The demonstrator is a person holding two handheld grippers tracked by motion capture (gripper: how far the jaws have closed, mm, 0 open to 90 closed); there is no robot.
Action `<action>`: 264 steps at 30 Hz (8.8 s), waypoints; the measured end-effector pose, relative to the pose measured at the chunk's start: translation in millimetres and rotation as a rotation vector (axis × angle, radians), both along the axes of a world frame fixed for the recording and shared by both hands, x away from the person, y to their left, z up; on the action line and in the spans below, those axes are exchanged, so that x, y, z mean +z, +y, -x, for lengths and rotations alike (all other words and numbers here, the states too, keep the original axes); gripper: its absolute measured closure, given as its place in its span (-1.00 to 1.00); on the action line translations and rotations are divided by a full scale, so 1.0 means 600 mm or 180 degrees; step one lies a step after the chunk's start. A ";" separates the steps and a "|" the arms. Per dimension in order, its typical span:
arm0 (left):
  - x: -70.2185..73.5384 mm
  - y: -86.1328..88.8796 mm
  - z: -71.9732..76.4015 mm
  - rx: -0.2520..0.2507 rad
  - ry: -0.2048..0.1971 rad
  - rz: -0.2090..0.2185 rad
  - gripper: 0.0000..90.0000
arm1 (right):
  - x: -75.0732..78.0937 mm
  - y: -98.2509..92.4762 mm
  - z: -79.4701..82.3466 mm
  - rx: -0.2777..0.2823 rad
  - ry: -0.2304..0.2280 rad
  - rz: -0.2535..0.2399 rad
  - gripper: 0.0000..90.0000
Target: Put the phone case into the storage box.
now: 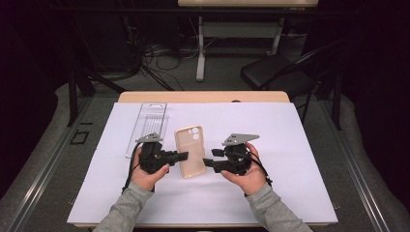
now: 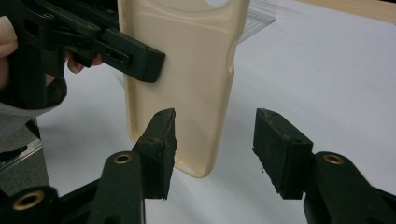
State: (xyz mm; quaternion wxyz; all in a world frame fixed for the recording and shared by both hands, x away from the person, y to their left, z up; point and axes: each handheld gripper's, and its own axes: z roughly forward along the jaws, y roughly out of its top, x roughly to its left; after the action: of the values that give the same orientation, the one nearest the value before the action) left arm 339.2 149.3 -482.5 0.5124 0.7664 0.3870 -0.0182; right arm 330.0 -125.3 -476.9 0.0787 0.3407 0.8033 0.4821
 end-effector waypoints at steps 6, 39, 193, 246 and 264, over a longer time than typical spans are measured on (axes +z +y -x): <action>0.001 -0.005 0.004 -0.0049 -0.0065 -0.0045 0.78 | 0.002 0.001 0.001 0.0061 -0.0021 0.0001 0.11; 0.003 -0.014 0.012 -0.0341 -0.0057 0.0241 0.78 | 0.006 -0.026 -0.008 0.0254 0.0070 -0.0407 0.51; 0.018 0.029 -0.024 0.0566 -0.0463 -0.0794 -0.50 | -0.024 -0.021 -0.007 -0.0459 -0.0146 0.0043 0.83; 0.082 -0.002 0.037 0.0444 -0.1131 -0.1170 -0.42 | -0.035 0.034 0.031 -0.0414 -0.0150 0.0050 0.83; 0.078 -0.016 0.045 0.0420 -0.1346 -0.1549 0.01 | -0.035 0.042 0.038 -0.0341 -0.0110 0.0061 0.83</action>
State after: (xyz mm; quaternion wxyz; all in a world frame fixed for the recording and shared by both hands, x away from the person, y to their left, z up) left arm 312.2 139.6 -435.9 0.3833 0.8264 0.3138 0.2675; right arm 307.3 -100.2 -497.7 0.1215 0.3741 0.7870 0.4753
